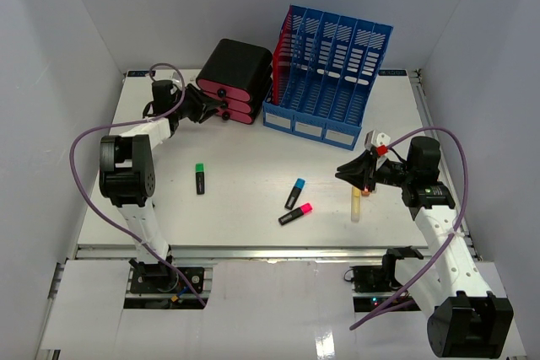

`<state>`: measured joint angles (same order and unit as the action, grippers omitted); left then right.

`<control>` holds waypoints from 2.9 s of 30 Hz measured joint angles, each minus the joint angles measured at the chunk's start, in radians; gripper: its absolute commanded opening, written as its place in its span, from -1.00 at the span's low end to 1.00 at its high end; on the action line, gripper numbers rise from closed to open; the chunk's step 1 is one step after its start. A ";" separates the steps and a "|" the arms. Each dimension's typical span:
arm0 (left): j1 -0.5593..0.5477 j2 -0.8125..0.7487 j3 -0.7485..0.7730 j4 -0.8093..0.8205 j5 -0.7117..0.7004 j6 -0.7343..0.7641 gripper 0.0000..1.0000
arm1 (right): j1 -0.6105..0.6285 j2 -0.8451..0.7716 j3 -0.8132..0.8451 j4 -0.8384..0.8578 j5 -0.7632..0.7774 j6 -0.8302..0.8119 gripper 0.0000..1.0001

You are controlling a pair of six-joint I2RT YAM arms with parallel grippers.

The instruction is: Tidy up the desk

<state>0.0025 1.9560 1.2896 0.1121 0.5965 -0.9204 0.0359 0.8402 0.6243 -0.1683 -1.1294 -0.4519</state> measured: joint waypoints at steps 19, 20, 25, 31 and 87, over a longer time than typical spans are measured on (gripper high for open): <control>0.000 0.098 0.012 0.109 0.084 -0.058 0.14 | -0.005 0.000 0.000 0.000 0.000 0.000 -0.45; 0.000 0.100 0.016 0.109 0.084 -0.058 0.14 | -0.007 0.001 0.000 0.000 0.000 0.000 -0.45; 0.000 0.107 0.036 0.115 0.087 -0.060 0.11 | -0.011 0.006 0.000 0.000 0.000 0.000 -0.45; 0.000 0.147 0.053 0.143 0.097 -0.072 0.01 | -0.016 0.012 0.000 0.000 0.000 0.000 -0.45; 0.090 -0.258 -0.366 0.031 0.147 0.116 0.65 | -0.050 0.000 -0.019 -0.003 -0.045 -0.053 -0.40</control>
<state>0.0924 1.6983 0.9234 0.1433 0.7432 -0.8045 -0.0139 0.8400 0.6052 -0.1716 -1.1746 -0.5048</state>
